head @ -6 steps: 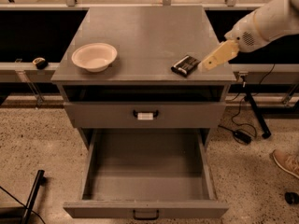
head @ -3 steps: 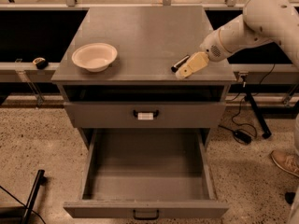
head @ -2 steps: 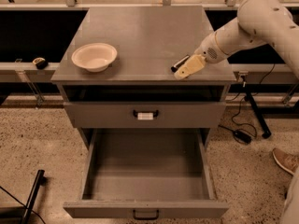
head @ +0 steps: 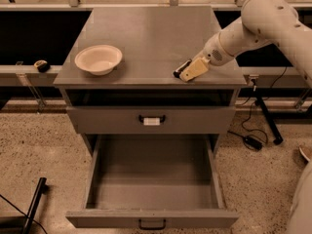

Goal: Place rxbar chocolate into middle drawer

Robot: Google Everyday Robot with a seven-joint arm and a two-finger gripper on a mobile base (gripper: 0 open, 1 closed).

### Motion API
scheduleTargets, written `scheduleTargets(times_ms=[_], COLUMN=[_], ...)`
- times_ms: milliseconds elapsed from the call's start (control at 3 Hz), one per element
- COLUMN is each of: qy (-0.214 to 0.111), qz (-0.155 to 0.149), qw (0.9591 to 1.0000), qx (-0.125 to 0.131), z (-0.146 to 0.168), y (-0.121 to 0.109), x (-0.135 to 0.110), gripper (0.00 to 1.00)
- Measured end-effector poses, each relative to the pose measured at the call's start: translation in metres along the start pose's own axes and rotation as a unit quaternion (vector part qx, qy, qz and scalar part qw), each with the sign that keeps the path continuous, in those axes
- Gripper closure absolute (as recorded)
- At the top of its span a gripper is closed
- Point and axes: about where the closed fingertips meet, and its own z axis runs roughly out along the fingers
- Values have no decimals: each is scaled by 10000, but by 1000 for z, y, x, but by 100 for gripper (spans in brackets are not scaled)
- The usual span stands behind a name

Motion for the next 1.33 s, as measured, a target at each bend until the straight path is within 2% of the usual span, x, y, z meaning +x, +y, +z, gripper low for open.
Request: scheduleTargets(times_ms=[333, 667, 1000, 1333], qy=[-470, -1239, -1087, -1012], qz=[-189, -601, -848, -792], qw=[9987, 9905, 9904, 9917], qx=[-104, 19, 89, 34], z=[-21, -84, -134, -126], y=[14, 39, 81, 86], x=[-13, -23, 6, 19], gripper=[96, 100, 100, 100])
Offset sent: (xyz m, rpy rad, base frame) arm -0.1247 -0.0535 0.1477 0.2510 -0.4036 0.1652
